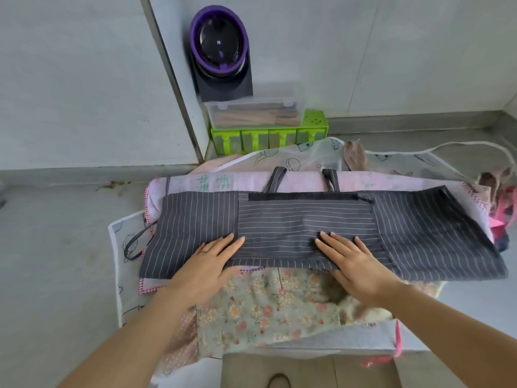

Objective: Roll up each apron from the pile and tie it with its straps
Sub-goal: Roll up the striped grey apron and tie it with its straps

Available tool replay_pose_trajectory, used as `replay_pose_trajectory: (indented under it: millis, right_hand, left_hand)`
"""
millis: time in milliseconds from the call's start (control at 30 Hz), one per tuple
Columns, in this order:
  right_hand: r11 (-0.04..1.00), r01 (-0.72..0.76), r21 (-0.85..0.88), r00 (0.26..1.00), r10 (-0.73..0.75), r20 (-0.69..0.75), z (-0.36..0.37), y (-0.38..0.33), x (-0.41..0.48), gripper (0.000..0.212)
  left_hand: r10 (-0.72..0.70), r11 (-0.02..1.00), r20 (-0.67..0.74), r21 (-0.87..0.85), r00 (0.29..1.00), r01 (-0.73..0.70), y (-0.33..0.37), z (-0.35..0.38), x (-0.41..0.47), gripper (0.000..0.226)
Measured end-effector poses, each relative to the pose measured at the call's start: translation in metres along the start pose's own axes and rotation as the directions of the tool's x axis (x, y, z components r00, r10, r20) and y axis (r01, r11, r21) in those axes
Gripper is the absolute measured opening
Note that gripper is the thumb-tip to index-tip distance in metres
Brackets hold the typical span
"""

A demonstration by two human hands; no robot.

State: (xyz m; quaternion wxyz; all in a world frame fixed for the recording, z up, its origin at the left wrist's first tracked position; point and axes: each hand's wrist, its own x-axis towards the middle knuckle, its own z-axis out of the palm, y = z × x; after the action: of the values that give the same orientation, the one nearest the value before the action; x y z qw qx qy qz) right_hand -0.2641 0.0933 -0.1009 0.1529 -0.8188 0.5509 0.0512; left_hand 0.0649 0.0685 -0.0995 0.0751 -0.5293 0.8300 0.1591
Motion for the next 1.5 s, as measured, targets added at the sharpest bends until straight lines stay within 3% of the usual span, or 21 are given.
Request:
replay_pose_trajectory:
  millis: [100, 200, 333, 433, 500, 567, 633, 733, 900, 1033, 1100, 1233, 1300, 1400, 1500]
  right_hand:
    - [0.998, -0.022, -0.062, 1.000, 0.023, 0.020, -0.004, -0.001, -0.002, 0.060]
    - [0.975, -0.135, -0.175, 0.989, 0.144, 0.041, -0.009, -0.005, 0.000, 0.070]
    - [0.948, -0.096, -0.303, 0.973, 0.154, 0.173, -0.030, -0.010, -0.004, 0.067]
    - [0.967, -0.084, -0.239, 0.906, 0.174, 0.385, -0.061, -0.010, -0.013, 0.040]
    - [0.981, -0.122, -0.150, 0.812, 0.185, 0.553, -0.086, -0.007, -0.009, 0.025]
    - [0.975, -0.129, -0.182, 0.746, 0.216, 0.630, -0.105, -0.003, 0.003, 0.017]
    - [0.963, -0.153, -0.223, 0.763, 0.258, 0.592, -0.108, 0.000, 0.018, 0.008]
    - [0.946, -0.257, -0.198, 0.852, 0.319, 0.415, -0.091, 0.005, 0.036, 0.006]
    - [0.847, -0.252, -0.468, 0.936, 0.336, 0.105, -0.061, 0.006, 0.048, 0.010]
    - [0.897, -0.272, -0.347, 0.953, 0.301, 0.033, -0.044, 0.020, 0.049, 0.005]
    - [0.930, -0.278, -0.240, 0.958, 0.286, 0.001, -0.038, 0.029, 0.046, 0.004]
    - [0.959, -0.199, -0.201, 0.980, 0.191, -0.058, -0.028, 0.044, 0.047, 0.014]
    - [0.963, -0.172, -0.208, 0.984, 0.158, -0.085, -0.024, 0.051, 0.047, 0.026]
    - [0.965, -0.177, -0.195, 0.980, 0.154, -0.127, -0.018, 0.056, 0.047, 0.030]
    - [0.968, -0.193, -0.157, 0.974, 0.171, -0.147, -0.016, 0.056, 0.046, 0.030]
  left_hand:
    - [-0.027, 1.000, 0.056, -0.001, 0.998, 0.027, 0.000, -0.006, -0.003, 0.058]
    - [-0.054, 0.995, 0.100, 0.087, 0.993, 0.046, 0.006, -0.012, -0.002, 0.079]
    - [-0.097, 0.995, 0.227, 0.052, 0.969, 0.087, 0.010, -0.024, -0.008, 0.070]
    - [-0.116, 0.978, 0.492, -0.093, 0.863, 0.184, 0.023, -0.053, -0.020, 0.056]
    - [-0.188, 0.972, 0.611, 0.004, 0.769, 0.235, 0.028, -0.077, -0.018, 0.050]
    - [-0.258, 0.965, 0.637, 0.129, 0.727, 0.230, 0.030, -0.090, -0.010, 0.048]
    - [-0.289, 0.957, 0.602, 0.186, 0.745, 0.221, 0.030, -0.089, 0.002, 0.042]
    - [-0.322, 0.946, 0.498, 0.199, 0.805, 0.255, 0.022, -0.065, 0.019, 0.036]
    - [-0.433, 0.897, 0.189, 0.191, 0.881, 0.399, 0.006, -0.034, 0.025, 0.022]
    - [-0.480, 0.873, -0.073, 0.061, 0.874, 0.484, 0.001, -0.017, 0.017, 0.024]
    - [-0.434, 0.892, -0.165, 0.061, 0.886, 0.448, -0.001, -0.012, 0.014, 0.020]
    - [-0.316, 0.942, -0.301, 0.018, 0.900, 0.337, 0.003, -0.001, 0.013, 0.016]
    - [-0.239, 0.968, -0.352, -0.013, 0.905, 0.250, 0.008, 0.007, 0.016, 0.023]
    - [-0.208, 0.974, -0.327, 0.013, 0.922, 0.225, 0.018, 0.009, 0.025, 0.052]
    - [-0.197, 0.975, -0.265, 0.044, 0.944, 0.216, 0.017, 0.006, 0.031, 0.049]
